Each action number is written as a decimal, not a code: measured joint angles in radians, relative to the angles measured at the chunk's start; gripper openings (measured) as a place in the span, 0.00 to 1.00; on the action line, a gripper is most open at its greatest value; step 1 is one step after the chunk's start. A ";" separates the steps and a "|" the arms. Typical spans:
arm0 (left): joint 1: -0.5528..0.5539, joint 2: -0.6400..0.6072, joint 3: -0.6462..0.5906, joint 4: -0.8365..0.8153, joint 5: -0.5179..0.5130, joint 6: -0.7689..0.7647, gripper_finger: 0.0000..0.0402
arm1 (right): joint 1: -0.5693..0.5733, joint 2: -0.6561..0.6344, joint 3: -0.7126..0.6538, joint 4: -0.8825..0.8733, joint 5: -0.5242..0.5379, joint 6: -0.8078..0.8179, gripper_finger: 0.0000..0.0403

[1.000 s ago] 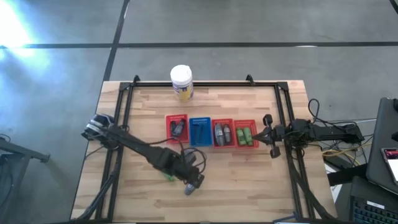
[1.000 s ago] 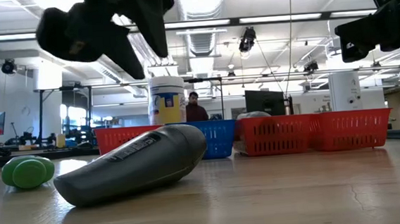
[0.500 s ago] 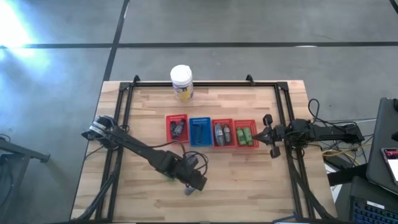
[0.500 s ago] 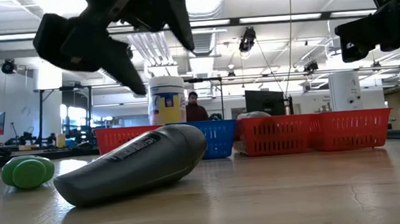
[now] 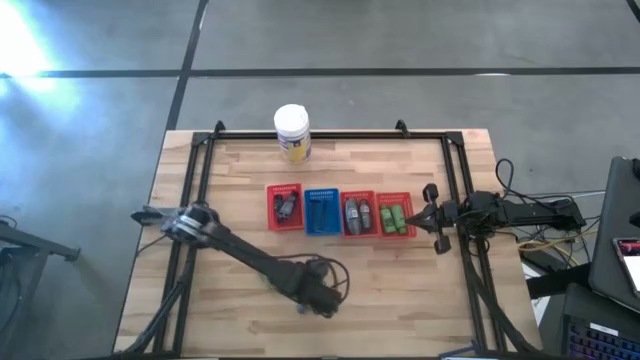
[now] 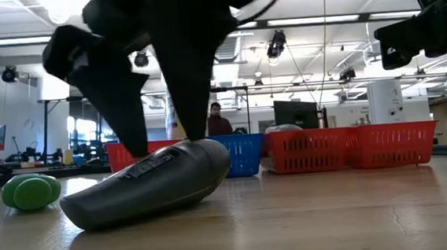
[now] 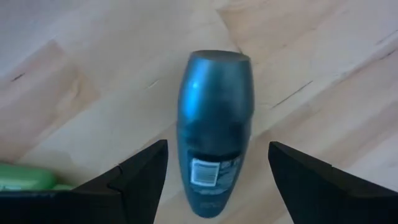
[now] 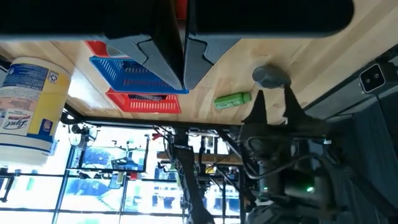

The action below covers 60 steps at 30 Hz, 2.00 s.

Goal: Pick & Place Travel size toiletries
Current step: Put the gray deodorant into the middle red bin

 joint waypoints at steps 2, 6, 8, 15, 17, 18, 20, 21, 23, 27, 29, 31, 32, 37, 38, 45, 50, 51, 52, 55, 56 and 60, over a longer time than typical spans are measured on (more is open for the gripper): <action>0.000 0.053 0.072 -0.038 -0.001 0.023 0.70 | 0.000 0.000 0.000 0.000 0.000 0.000 0.02; 0.000 0.133 0.168 -0.050 0.000 0.062 0.70 | 0.000 0.000 0.000 0.000 0.000 0.000 0.02; 0.000 0.157 0.186 -0.056 0.001 0.065 0.70 | 0.000 0.000 0.000 0.000 0.000 0.000 0.02; -0.001 0.190 0.179 -0.063 0.007 0.125 0.70 | 0.000 0.000 0.000 0.000 0.000 0.000 0.02; -0.001 0.191 0.179 -0.064 0.007 0.146 0.70 | 0.000 0.000 0.000 0.000 0.000 0.000 0.02; -0.001 0.191 0.179 -0.065 0.007 0.151 0.69 | 0.000 0.000 0.000 0.000 0.000 0.000 0.02; 0.002 0.188 0.179 -0.069 0.007 0.152 0.66 | 0.000 0.000 0.000 0.000 0.000 0.000 0.02; 0.004 0.188 0.179 -0.070 0.007 0.153 0.64 | 0.000 0.000 0.000 0.000 0.000 0.000 0.02; 0.008 0.184 0.178 -0.074 0.006 0.163 0.58 | 0.000 0.000 0.000 0.000 0.000 0.000 0.02; 0.017 0.171 0.178 -0.074 -0.001 0.170 0.53 | 0.000 0.000 0.000 0.000 0.000 0.000 0.02; 0.021 0.163 0.178 -0.073 -0.001 0.171 0.53 | 0.000 0.000 0.000 0.000 0.000 0.000 0.02; 0.028 0.153 0.179 -0.070 -0.001 0.171 0.53 | 0.000 0.000 0.000 0.000 0.000 0.000 0.02; 0.031 0.146 0.180 -0.065 -0.001 0.171 0.53 | 0.000 0.000 0.000 0.000 0.000 0.000 0.02; 0.054 0.095 0.180 -0.013 -0.018 0.171 0.53 | 0.000 0.000 0.000 0.000 0.000 0.000 0.02; 0.060 0.081 0.180 0.003 -0.031 0.171 0.53 | 0.000 0.000 0.000 0.000 0.000 0.000 0.02; 0.111 0.002 0.180 0.164 -0.091 0.259 0.53 | 0.000 -0.001 0.000 0.000 0.000 0.000 0.02; 0.174 -0.038 0.180 0.356 -0.062 0.344 0.53 | 0.000 0.000 0.000 0.000 0.000 0.000 0.02; 0.188 -0.045 0.180 0.395 -0.044 0.361 0.53 | 0.000 0.000 0.000 0.000 0.000 0.000 0.02; 0.203 -0.051 0.180 0.440 -0.027 0.378 0.53 | 0.000 0.000 0.000 0.000 0.000 0.000 0.02; 0.244 -0.071 0.180 0.553 0.030 0.434 0.53 | 0.000 0.000 0.000 0.000 0.000 0.000 0.02; 0.256 -0.077 0.180 0.588 0.049 0.451 0.53 | 0.000 0.000 0.000 0.000 0.000 0.000 0.02; 0.302 -0.087 0.180 0.631 0.119 0.487 0.53 | 0.000 0.000 0.000 0.007 0.001 -0.051 0.02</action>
